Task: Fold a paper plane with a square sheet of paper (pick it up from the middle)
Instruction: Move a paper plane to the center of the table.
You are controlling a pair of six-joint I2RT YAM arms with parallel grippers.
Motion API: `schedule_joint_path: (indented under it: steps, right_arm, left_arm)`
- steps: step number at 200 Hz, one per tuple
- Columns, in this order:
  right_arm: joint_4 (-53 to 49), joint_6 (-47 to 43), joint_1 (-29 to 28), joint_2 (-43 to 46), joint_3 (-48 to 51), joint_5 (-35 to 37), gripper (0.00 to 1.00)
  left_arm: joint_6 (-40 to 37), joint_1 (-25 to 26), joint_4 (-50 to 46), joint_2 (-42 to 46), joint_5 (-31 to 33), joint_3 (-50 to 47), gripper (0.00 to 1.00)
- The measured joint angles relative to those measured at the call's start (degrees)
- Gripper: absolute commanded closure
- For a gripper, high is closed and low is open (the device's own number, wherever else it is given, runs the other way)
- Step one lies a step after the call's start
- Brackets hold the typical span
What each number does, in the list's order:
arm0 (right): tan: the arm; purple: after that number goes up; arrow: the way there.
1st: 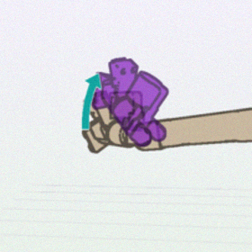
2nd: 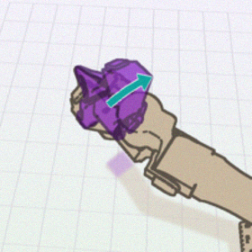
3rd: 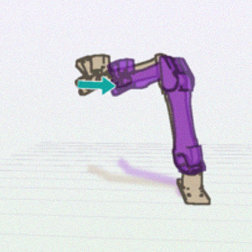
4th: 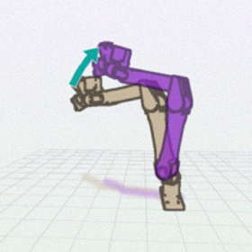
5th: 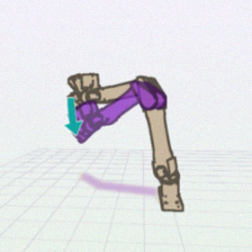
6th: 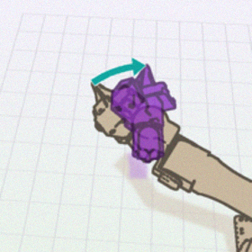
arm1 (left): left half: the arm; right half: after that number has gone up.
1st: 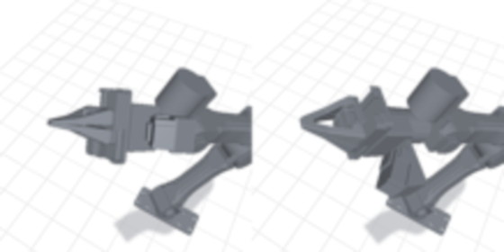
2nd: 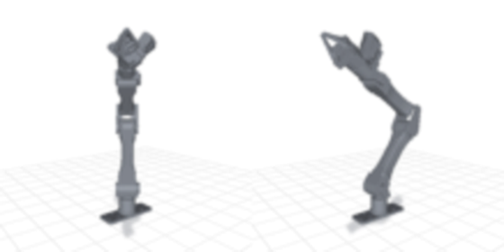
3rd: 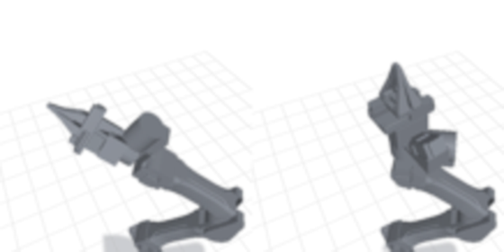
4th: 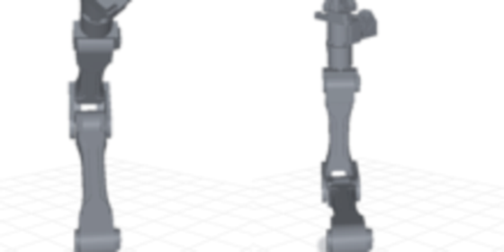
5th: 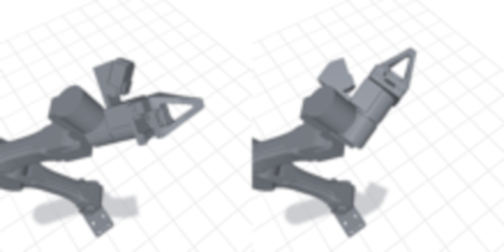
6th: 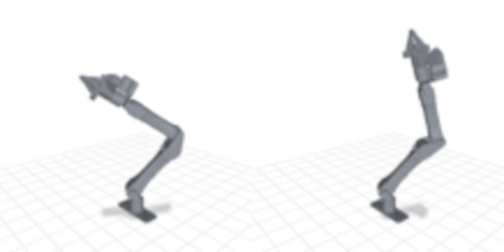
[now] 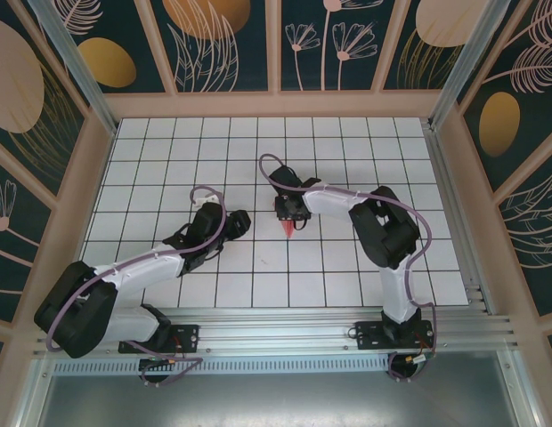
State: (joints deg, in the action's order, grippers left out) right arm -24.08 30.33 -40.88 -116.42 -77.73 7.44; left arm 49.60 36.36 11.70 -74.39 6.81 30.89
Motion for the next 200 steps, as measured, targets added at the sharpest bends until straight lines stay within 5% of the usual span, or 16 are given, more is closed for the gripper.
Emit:
schedule_joint_path:
  steps: [112,200]
  right_arm:
    - [-4.17,-1.53,-0.35,-1.88,-3.63,1.77,0.71]
    - [-3.34,-2.27,-0.35,-2.03,-3.13,1.68,0.70]
  left_arm:
    - [-0.50,-0.26,0.00,-0.46,0.13,0.00,0.41]
    - [-4.61,-5.88,-2.80,-8.98,-3.56,1.14,0.33]
